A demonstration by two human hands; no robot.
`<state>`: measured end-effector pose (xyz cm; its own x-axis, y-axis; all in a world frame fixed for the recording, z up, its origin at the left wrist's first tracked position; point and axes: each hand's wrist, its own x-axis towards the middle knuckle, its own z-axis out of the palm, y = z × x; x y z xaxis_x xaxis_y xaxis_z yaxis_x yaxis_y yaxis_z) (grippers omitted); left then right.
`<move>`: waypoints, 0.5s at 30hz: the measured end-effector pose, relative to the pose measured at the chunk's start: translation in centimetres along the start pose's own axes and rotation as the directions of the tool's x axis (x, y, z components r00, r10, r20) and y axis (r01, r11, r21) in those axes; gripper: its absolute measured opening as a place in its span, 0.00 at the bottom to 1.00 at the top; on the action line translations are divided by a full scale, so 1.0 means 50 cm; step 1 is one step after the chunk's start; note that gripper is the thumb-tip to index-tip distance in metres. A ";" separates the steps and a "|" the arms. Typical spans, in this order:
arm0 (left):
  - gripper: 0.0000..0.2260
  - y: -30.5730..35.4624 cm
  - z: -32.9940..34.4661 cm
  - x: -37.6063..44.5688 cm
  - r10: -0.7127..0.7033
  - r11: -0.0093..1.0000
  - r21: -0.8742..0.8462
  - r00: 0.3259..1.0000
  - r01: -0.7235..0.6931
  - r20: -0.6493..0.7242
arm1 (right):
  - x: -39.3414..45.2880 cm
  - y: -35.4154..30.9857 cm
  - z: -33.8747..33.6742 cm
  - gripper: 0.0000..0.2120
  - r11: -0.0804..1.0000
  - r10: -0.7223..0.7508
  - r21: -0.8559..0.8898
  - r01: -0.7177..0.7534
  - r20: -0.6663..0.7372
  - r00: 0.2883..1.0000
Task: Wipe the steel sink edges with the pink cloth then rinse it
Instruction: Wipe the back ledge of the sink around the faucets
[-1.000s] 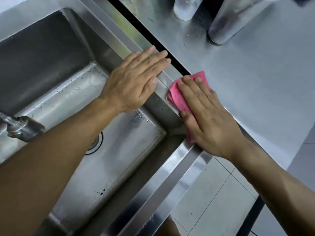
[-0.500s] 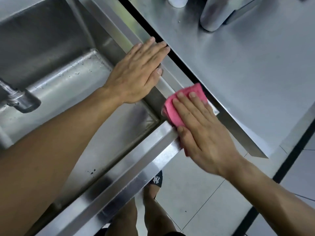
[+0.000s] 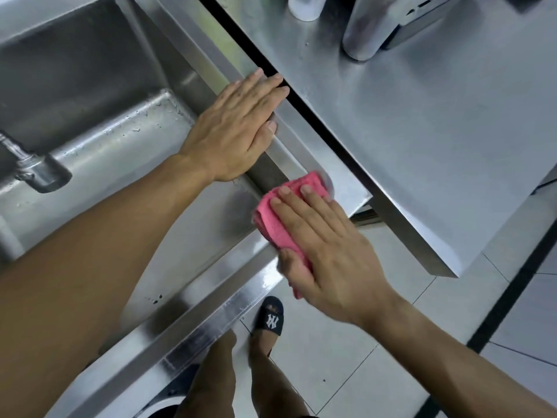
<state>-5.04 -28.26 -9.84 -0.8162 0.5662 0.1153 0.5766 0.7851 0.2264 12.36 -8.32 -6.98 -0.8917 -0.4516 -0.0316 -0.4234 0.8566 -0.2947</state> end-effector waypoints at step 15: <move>0.26 0.005 -0.001 -0.005 -0.025 1.000 -0.007 1.000 0.025 -0.002 | -0.017 -0.006 0.009 0.29 0.999 -0.006 0.044 0.007 -0.024 1.000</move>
<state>-4.71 -28.19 -9.76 -0.8302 0.5463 0.1114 0.5561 0.7970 0.2356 13.34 -8.32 -7.27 -0.8927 -0.4507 -0.0068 -0.4224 0.8417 -0.3364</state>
